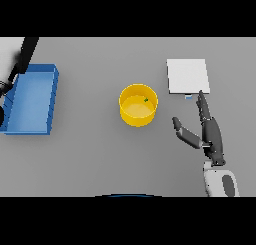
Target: Pick up the red beaker and tilt it to pour out 1 green nut into yellow bowl. Pick up the yellow bowl and place it on the metallic measuring scale.
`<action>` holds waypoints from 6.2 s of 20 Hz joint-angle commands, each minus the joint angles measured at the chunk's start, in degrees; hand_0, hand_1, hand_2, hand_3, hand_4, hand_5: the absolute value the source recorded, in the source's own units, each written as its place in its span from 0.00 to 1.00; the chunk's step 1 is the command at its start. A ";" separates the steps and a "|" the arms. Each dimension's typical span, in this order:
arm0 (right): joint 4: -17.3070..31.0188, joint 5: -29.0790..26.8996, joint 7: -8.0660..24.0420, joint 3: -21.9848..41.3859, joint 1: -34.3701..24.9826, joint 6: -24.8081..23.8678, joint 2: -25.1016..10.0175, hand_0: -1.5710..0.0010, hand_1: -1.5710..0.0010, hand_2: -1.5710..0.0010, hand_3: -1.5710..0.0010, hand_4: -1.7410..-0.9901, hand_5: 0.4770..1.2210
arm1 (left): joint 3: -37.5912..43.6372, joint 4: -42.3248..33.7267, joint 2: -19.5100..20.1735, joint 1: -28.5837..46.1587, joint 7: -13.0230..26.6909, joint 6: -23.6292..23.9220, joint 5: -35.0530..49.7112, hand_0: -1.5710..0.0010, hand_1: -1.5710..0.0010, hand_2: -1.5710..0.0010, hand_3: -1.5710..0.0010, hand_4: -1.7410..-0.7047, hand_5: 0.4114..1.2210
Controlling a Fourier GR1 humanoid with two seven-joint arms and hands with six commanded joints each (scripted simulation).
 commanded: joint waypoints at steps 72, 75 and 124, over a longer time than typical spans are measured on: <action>18.38 30.42 -3.73 24.91 -35.46 23.81 -19.74 1.00 1.00 1.00 1.00 0.65 0.28 | 9.08 -53.41 23.60 57.78 26.29 23.10 48.17 1.00 1.00 1.00 1.00 0.91 0.38; 22.49 31.16 -4.05 26.74 -37.90 24.93 -17.80 1.00 1.00 1.00 1.00 0.66 0.28 | 9.09 -52.06 22.95 56.94 26.10 22.76 48.07 1.00 1.00 1.00 1.00 0.91 0.39; 16.83 27.69 4.24 26.00 -49.70 40.56 -27.18 0.00 0.00 0.00 0.16 0.03 1.00 | 9.97 -55.51 25.56 57.53 25.57 23.04 48.59 1.00 1.00 1.00 1.00 0.90 0.40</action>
